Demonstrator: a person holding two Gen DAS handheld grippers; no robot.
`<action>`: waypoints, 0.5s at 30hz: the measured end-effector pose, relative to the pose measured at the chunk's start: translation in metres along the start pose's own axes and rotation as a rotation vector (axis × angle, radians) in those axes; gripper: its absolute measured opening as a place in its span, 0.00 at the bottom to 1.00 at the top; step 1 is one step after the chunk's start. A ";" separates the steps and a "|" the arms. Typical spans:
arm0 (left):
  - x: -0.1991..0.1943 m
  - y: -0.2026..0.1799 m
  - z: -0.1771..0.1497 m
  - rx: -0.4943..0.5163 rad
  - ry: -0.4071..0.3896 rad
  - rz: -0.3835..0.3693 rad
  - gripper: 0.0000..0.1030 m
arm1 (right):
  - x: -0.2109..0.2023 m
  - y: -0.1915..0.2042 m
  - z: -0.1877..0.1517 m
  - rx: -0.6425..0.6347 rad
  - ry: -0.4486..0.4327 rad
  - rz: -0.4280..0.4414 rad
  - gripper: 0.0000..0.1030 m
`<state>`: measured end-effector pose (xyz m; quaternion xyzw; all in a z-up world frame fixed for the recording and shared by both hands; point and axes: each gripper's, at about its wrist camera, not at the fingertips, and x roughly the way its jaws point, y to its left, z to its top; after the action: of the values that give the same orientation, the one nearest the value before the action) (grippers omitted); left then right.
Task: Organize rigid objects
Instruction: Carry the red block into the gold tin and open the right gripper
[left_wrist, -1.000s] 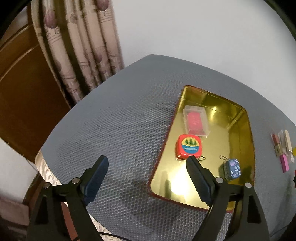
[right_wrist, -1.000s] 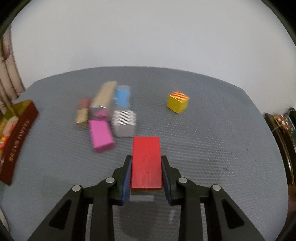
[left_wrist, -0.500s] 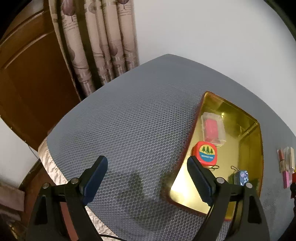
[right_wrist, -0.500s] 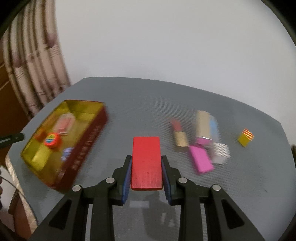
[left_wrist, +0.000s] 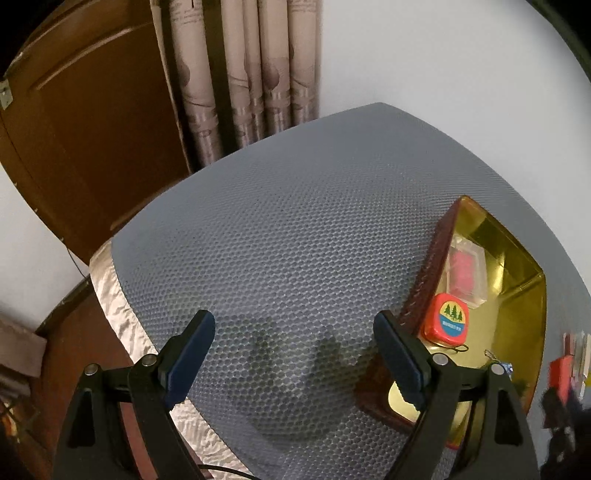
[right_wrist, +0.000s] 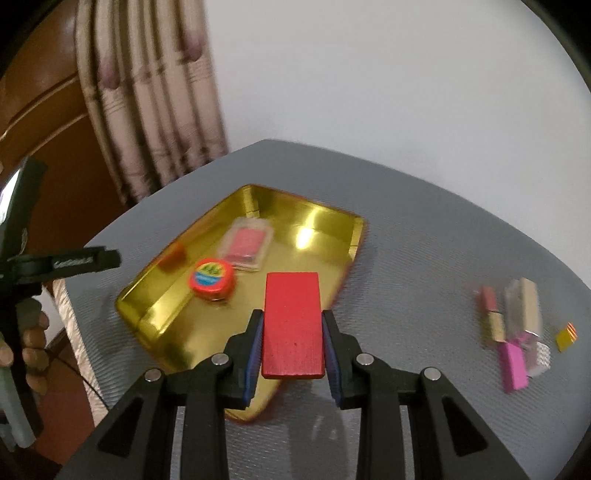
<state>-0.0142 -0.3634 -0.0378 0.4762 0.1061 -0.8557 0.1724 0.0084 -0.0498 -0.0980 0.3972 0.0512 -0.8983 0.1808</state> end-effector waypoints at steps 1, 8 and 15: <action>0.001 -0.001 0.000 -0.004 0.002 -0.005 0.83 | 0.004 0.006 0.002 -0.012 0.012 0.010 0.29; 0.005 -0.008 -0.001 -0.011 0.009 -0.006 0.83 | 0.035 0.034 0.008 -0.064 0.079 0.042 0.29; 0.006 -0.010 -0.001 -0.002 0.016 -0.023 0.83 | 0.065 0.045 0.006 -0.106 0.151 0.031 0.29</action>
<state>-0.0201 -0.3546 -0.0433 0.4815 0.1136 -0.8538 0.1622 -0.0201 -0.1114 -0.1392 0.4543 0.1062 -0.8590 0.2109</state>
